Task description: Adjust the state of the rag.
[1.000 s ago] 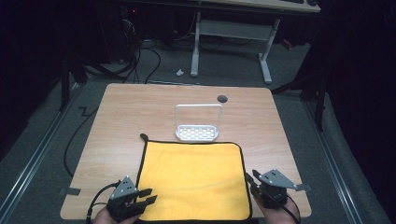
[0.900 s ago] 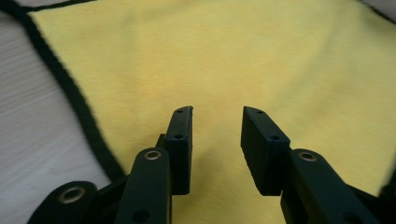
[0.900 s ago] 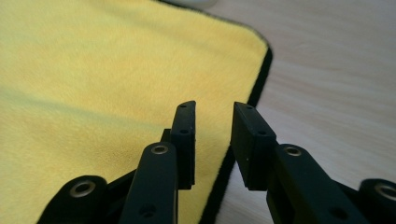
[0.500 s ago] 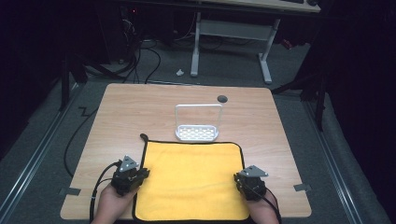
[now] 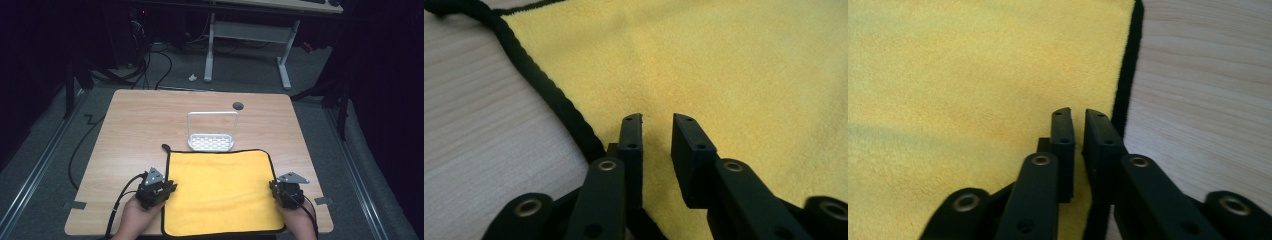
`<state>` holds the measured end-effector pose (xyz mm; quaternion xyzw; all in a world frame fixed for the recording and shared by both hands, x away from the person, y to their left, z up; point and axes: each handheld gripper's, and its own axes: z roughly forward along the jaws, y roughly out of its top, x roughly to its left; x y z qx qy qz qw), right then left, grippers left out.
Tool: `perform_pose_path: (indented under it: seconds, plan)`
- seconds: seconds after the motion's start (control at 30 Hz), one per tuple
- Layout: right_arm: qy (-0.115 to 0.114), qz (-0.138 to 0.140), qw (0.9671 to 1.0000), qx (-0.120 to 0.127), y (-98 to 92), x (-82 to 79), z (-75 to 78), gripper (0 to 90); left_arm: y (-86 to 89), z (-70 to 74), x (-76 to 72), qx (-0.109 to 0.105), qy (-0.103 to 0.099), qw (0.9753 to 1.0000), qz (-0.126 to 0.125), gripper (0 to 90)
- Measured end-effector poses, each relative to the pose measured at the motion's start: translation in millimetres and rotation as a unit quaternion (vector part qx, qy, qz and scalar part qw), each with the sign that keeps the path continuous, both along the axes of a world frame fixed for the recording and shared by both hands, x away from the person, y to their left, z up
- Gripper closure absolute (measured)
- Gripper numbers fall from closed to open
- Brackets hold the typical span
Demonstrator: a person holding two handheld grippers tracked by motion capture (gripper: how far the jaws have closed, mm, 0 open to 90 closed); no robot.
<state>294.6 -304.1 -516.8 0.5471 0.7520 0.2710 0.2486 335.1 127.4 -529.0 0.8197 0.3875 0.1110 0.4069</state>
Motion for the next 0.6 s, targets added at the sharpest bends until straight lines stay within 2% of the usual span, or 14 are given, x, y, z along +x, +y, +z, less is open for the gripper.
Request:
perform_pose_path:
  seconds: [0.13, 0.2, 0.23, 0.3, 0.4, 0.5, 0.6]
  plan:
    - [-0.033, 0.009, 0.9992, 0.022, 3.5, -8.0, 13.2, 72.4, 14.3, 5.3, 14.6, -0.016, -0.003, 0.9992, 0.036, 63.0]
    - [-0.045, 0.021, 0.9984, 0.027, 11.5, -9.9, 17.2, 68.9, 19.9, 6.5, 24.8, -0.028, 0.001, 0.9984, 0.049, 57.4]
    - [-0.047, 0.027, 0.9982, 0.027, 16.6, -10.3, 18.3, 68.7, 21.4, 6.3, 30.7, -0.027, 0.005, 0.9981, 0.056, 54.5]
    - [-0.056, 0.041, 0.9972, 0.028, 28.8, -10.7, 19.6, 65.8, 22.0, 4.8, 43.7, -0.032, 0.009, 0.9970, 0.071, 50.3]
    - [-0.060, 0.060, 0.9958, 0.033, 45.8, -10.5, 20.4, 66.1, 16.7, 2.7, 62.9, -0.036, 0.020, 0.9960, 0.080, 46.8]
    - [-0.062, 0.079, 0.9945, 0.031, 62.4, -11.2, 19.9, 66.1, 5.9, 2.8, 78.9, -0.027, 0.023, 0.9958, 0.084, 44.7]
    - [-0.063, 0.101, 0.9924, 0.032, 78.6, -12.8, 19.8, 64.5, -2.1, 0.4, 94.3, -0.010, 0.022, 0.9943, 0.104, 42.3]
